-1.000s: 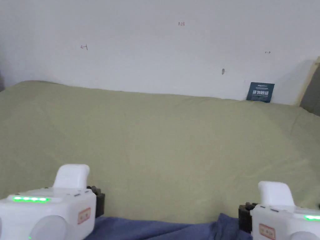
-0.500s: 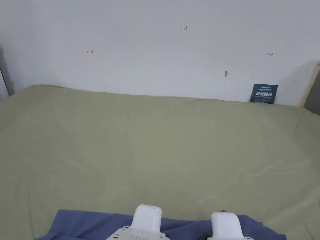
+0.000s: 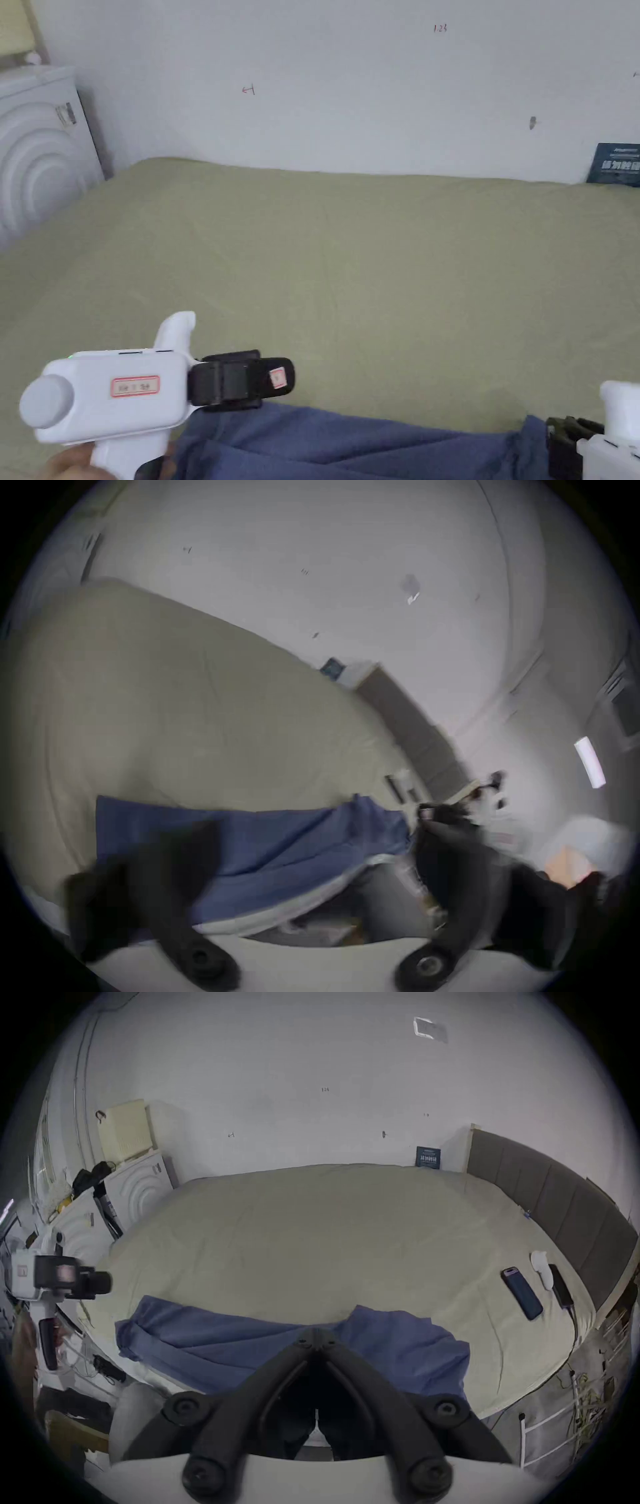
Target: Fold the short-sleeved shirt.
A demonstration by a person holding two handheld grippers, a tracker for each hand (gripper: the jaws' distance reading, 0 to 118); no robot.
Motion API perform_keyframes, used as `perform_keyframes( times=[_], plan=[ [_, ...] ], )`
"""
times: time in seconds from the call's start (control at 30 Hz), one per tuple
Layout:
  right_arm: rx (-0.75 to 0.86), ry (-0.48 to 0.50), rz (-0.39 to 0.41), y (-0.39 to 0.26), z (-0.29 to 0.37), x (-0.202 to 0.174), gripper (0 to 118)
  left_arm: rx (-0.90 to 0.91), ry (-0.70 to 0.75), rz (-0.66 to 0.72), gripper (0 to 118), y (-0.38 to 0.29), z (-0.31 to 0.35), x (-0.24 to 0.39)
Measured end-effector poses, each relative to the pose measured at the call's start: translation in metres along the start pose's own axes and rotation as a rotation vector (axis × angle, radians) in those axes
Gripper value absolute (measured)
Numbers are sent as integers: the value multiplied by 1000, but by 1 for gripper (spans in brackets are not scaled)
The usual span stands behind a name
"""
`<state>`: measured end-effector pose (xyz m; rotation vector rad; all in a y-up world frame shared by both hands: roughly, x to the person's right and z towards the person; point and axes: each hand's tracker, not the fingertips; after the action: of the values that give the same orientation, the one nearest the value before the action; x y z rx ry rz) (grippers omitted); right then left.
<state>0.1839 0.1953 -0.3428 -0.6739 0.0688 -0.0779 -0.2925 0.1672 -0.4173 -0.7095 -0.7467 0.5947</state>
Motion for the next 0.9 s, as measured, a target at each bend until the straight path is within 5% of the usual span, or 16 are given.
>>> perform_keyframes(
  times=[0.1,0.2,0.3,0.6,0.63,0.67,0.7,0.8,0.9],
  plan=[
    [-10,-5,-22,1,-3,5,1,69,8,238,118,4,32,-51],
    [-43,5,-21,0,-7,5,1,48,249,268,118,-7,44,-83],
    [-71,14,-10,0,-9,3,1,-38,326,322,118,-25,41,-105],
    [-106,39,-38,-2,-14,1,1,-29,123,515,118,-67,0,-113],
    [-110,42,-42,-3,-14,1,1,-29,118,525,113,-69,-2,-111],
    [-114,49,-50,-4,-14,1,1,-30,90,573,89,-68,-2,-120],
    [-117,61,-64,-7,-15,2,1,-47,81,614,13,-68,-3,-117],
    [-125,68,-77,-12,-13,3,1,-121,236,426,8,-58,-15,-104],
    [-137,74,-90,-15,-7,8,1,-107,236,379,8,-43,-18,-79]
  ],
)
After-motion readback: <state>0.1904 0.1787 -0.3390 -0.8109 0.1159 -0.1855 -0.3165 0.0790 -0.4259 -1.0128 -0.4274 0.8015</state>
